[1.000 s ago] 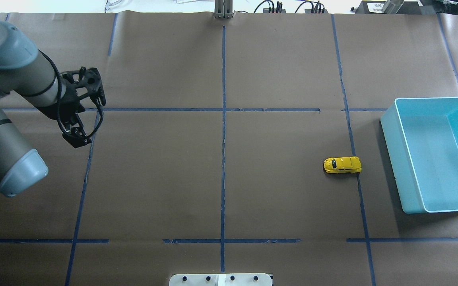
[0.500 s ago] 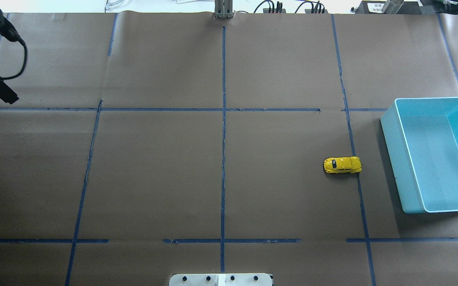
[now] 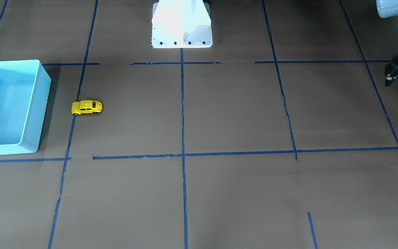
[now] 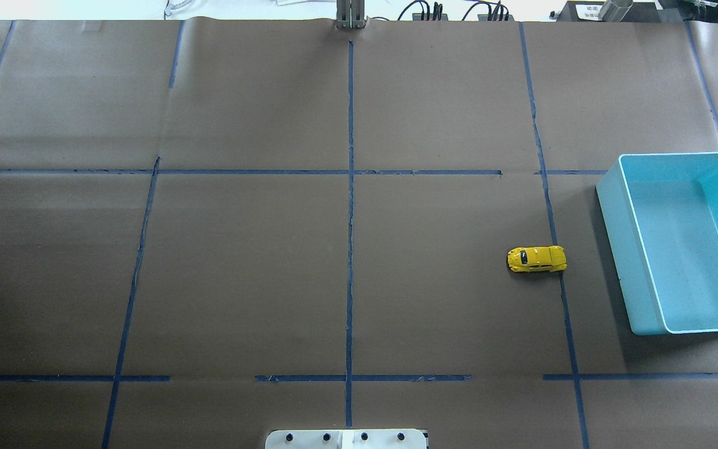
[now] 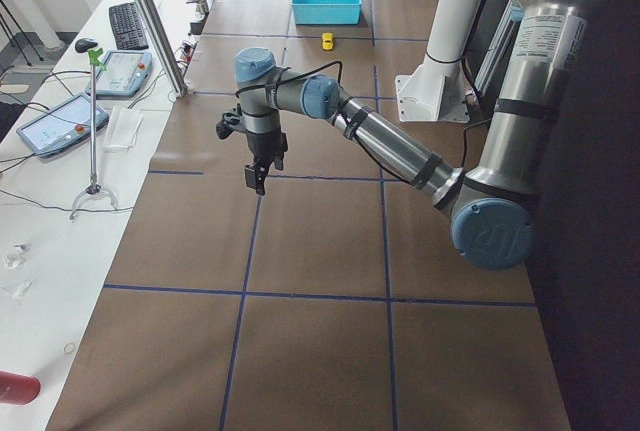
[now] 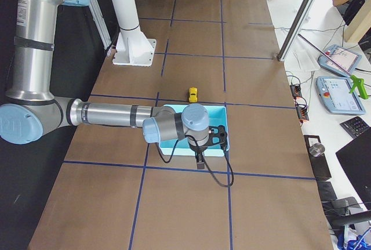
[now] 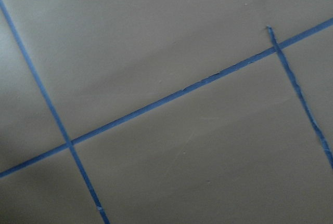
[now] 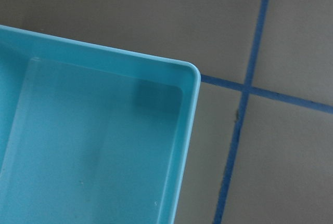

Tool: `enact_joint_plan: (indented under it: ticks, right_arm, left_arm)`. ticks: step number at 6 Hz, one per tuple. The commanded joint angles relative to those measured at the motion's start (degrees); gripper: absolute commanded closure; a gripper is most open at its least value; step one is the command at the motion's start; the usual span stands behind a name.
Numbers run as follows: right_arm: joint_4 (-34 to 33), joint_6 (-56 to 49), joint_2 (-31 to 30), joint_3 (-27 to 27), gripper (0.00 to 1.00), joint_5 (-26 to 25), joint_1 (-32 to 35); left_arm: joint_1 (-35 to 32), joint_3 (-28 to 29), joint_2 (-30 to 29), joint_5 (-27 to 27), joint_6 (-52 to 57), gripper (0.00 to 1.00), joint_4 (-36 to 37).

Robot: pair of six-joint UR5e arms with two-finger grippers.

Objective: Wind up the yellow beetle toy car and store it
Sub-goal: 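Move the right gripper over the stopped yellow car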

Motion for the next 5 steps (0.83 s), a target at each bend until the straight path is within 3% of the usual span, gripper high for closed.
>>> enact_joint_plan:
  ticks: [1, 2, 3, 4, 5]
  right_arm:
    - [0.03, -0.56, 6.0, 1.26, 0.0, -1.01, -8.92]
    - [-0.06, -0.56, 10.47, 2.65, 0.0, -2.31, -11.39]
    - [-0.06, -1.08, 13.56, 3.54, 0.0, -2.94, -13.25]
    - [-3.02, -1.52, 16.55, 5.37, 0.0, -4.86, -15.0]
    - [-9.58, -1.87, 17.1, 10.78, 0.0, -8.36, -19.2]
  left_arm:
    - [-4.29, 5.13, 7.6, -4.14, -0.12, 0.0, -8.16]
    - [-6.23, 7.78, 10.95, -8.35, -0.04, 0.0, -10.91]
    - [-6.94, 8.06, 14.81, -8.39, 1.36, 0.0, -13.81]
    - [-10.0, 10.07, 15.46, -8.31, 3.63, 0.0, -15.14]
    - [-12.55, 12.52, 15.55, -8.31, 9.49, 0.0, -15.15]
